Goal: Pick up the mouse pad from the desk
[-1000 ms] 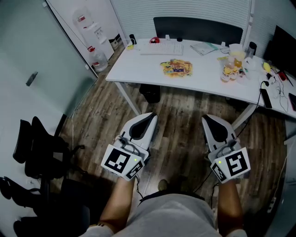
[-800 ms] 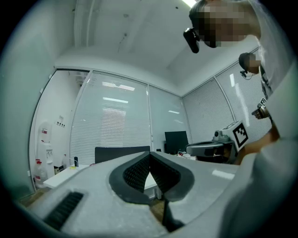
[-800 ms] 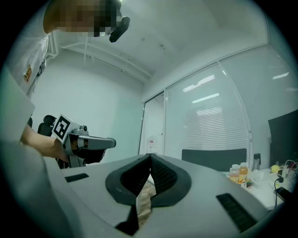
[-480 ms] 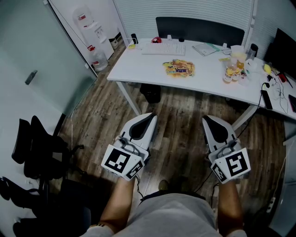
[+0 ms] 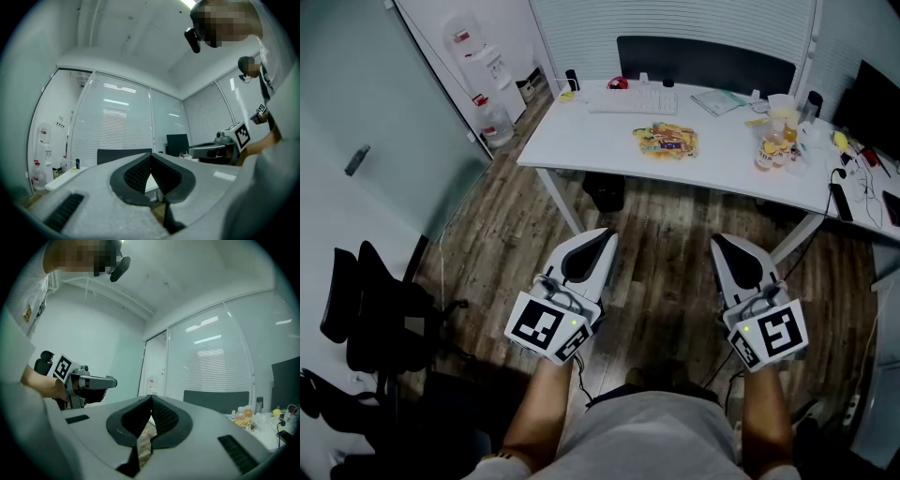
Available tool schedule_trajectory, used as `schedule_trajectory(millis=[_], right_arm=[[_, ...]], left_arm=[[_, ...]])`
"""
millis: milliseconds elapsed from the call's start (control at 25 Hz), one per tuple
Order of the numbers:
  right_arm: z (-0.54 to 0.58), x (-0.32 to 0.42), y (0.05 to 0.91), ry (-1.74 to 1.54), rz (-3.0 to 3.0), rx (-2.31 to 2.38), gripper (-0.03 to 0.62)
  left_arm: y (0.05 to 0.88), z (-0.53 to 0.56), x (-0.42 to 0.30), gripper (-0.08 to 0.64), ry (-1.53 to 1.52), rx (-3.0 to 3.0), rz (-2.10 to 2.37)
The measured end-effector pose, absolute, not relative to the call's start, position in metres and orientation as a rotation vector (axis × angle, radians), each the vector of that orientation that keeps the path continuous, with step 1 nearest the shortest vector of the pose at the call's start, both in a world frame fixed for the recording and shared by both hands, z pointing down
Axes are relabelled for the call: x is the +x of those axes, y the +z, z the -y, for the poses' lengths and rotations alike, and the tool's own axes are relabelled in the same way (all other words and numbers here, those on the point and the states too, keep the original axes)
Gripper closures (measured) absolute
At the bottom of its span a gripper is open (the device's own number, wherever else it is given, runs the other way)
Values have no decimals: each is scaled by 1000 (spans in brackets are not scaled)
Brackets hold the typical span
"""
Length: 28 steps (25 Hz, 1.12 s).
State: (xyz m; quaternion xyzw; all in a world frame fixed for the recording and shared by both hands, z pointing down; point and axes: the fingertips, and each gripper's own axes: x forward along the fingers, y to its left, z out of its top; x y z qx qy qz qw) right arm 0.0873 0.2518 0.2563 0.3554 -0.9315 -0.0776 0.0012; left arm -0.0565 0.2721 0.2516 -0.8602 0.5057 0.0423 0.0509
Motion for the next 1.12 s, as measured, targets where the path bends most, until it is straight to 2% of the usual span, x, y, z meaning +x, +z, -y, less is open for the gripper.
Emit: schedule_trajectory(millis=[1120], right_arm=[[-250, 57, 277, -217, 2866, 1156, 580]], left_arm=[[262, -263, -94, 545, 111, -2645, -1484]])
